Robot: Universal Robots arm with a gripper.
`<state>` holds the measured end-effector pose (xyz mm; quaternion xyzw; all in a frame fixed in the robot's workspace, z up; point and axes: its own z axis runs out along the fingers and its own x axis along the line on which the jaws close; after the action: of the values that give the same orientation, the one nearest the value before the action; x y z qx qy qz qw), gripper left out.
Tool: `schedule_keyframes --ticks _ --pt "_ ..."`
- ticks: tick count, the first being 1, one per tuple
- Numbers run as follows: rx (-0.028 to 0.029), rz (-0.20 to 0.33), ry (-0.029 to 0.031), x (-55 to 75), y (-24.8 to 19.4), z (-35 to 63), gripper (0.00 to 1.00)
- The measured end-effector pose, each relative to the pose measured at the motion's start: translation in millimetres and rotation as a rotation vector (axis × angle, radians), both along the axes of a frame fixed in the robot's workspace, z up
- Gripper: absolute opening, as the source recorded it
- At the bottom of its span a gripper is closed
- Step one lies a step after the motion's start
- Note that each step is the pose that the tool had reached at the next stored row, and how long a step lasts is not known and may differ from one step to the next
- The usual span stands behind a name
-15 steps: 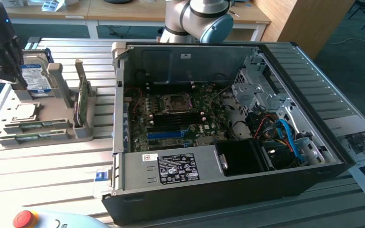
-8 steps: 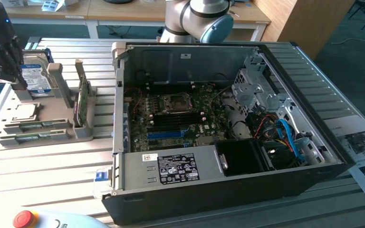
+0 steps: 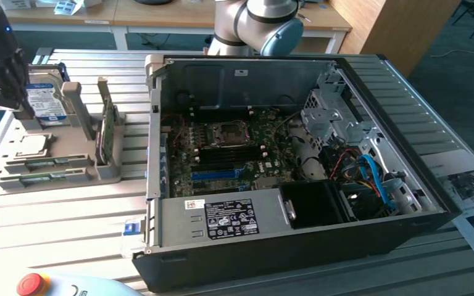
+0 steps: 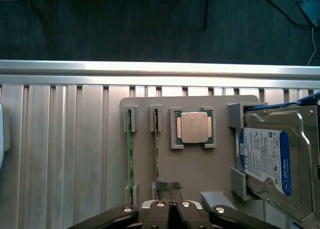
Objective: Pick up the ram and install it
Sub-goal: 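Pick up the ram and move it above insertion slot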
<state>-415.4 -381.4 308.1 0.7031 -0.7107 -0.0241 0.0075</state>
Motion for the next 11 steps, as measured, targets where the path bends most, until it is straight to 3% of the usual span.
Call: schedule_keyframes --ticks 11 --pt "0.0 0.0 0.0001 -0.1 -13.9 0.0 0.1"
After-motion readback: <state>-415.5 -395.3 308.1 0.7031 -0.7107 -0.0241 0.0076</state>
